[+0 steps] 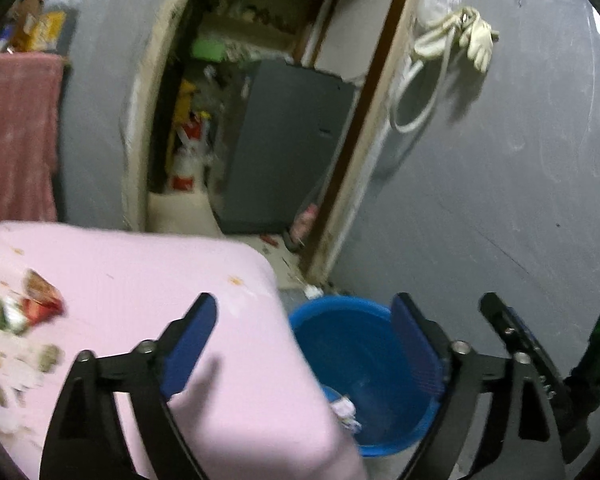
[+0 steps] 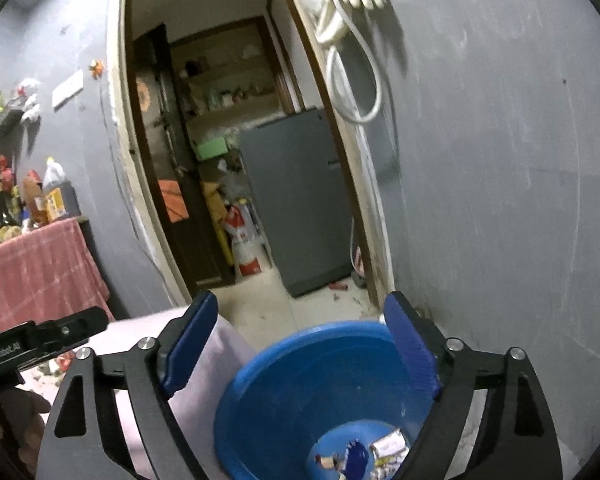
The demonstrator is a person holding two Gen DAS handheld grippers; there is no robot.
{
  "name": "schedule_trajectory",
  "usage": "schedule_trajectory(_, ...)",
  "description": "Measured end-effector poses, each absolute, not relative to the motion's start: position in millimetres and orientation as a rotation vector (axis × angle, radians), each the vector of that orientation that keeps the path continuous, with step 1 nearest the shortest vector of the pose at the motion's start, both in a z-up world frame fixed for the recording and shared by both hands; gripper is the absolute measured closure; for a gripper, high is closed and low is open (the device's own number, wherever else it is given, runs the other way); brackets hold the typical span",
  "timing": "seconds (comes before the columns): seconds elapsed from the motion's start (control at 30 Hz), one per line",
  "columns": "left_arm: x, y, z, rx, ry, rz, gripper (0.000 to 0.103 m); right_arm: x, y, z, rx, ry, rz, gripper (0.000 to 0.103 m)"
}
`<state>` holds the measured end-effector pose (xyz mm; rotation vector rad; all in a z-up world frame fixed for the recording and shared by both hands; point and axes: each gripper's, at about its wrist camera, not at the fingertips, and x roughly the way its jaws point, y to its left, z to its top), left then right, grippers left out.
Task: Collect trash
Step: 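Move both open tools back over the table toward the eggshells and red wrapper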
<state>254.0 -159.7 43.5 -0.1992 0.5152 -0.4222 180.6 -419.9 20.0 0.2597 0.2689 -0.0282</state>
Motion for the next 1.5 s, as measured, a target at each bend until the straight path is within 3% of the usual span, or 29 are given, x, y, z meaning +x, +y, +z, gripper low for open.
schedule_trajectory(0.13, 242.6, -138.6, 52.9, -0.174, 0.463, -0.363, 0.008, 174.8, -408.2, 30.8, 0.24, 0.211, 0.004, 0.0)
schedule_trajectory(0.33, 220.5, -100.6, 66.6, -0.158, 0.368, -0.278, 0.002, 167.4, -382.7, 50.5, 0.206, 0.139, 0.059, 0.0)
schedule_trajectory(0.83, 176.3, -9.8, 84.2, -0.158, 0.239, -0.098, 0.002, 159.1, -295.8, 81.5, 0.123, 0.054, 0.226, 0.0)
schedule_trajectory(1.5, 144.4, 41.8, 50.2, -0.123, 0.193, 0.023, 0.002, 156.9, -223.1, 65.2, 0.039, 0.055, 0.386, 0.0)
